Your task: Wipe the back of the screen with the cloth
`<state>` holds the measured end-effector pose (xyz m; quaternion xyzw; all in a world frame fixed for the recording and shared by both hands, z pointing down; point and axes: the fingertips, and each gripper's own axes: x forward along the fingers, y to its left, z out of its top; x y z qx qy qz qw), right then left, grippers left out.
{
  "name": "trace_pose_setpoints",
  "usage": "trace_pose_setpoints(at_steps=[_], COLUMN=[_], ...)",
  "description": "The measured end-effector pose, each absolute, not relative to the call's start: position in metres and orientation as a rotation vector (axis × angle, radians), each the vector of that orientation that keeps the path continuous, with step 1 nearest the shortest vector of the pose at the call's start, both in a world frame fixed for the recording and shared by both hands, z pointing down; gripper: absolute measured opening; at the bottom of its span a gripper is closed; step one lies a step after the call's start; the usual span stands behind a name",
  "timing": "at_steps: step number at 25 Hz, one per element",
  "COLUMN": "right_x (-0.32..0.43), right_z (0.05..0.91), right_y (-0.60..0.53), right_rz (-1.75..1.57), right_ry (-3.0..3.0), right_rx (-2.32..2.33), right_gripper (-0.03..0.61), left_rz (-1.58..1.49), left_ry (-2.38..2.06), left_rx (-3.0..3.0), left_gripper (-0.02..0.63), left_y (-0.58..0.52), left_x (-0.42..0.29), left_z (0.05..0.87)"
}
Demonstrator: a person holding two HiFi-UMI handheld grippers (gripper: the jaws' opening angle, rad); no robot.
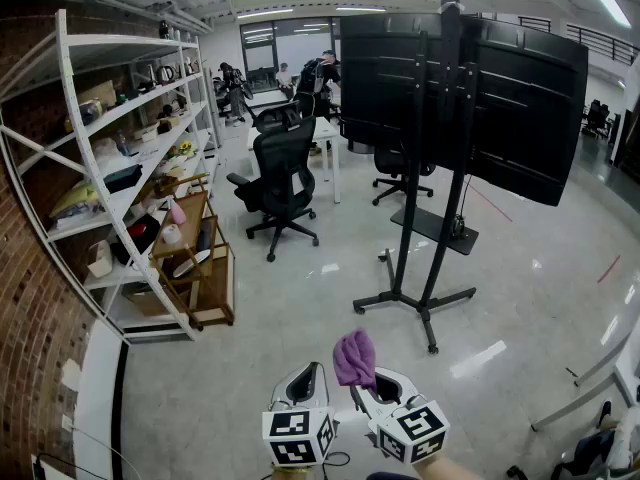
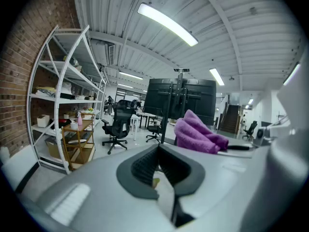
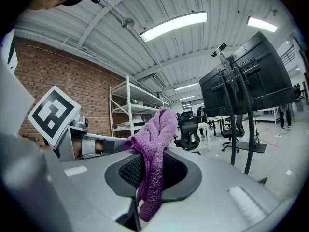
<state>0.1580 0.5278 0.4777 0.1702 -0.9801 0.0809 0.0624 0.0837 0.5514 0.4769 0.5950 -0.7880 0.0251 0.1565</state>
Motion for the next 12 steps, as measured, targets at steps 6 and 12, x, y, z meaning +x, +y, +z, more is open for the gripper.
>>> trace_pose_setpoints(at_steps=[6, 12], right_x=[0.132, 0.09], right_z=[0.487, 0.503], right_y=[0.511, 0.467], right_rz=[0.245, 0.267], right_ry=[-2.958, -2.949], right_rx=[0.496, 0.468], right_gripper=[0.06, 0.06], left_rz=[0.055, 0.09], left_ry=[-2.272, -2.274], left_rx=[1.687, 1.674], left_gripper=[0.008, 0.008], left_y=[0.539, 0.492], left_x=[0.058, 0.019], left_z=[0.486, 0.501])
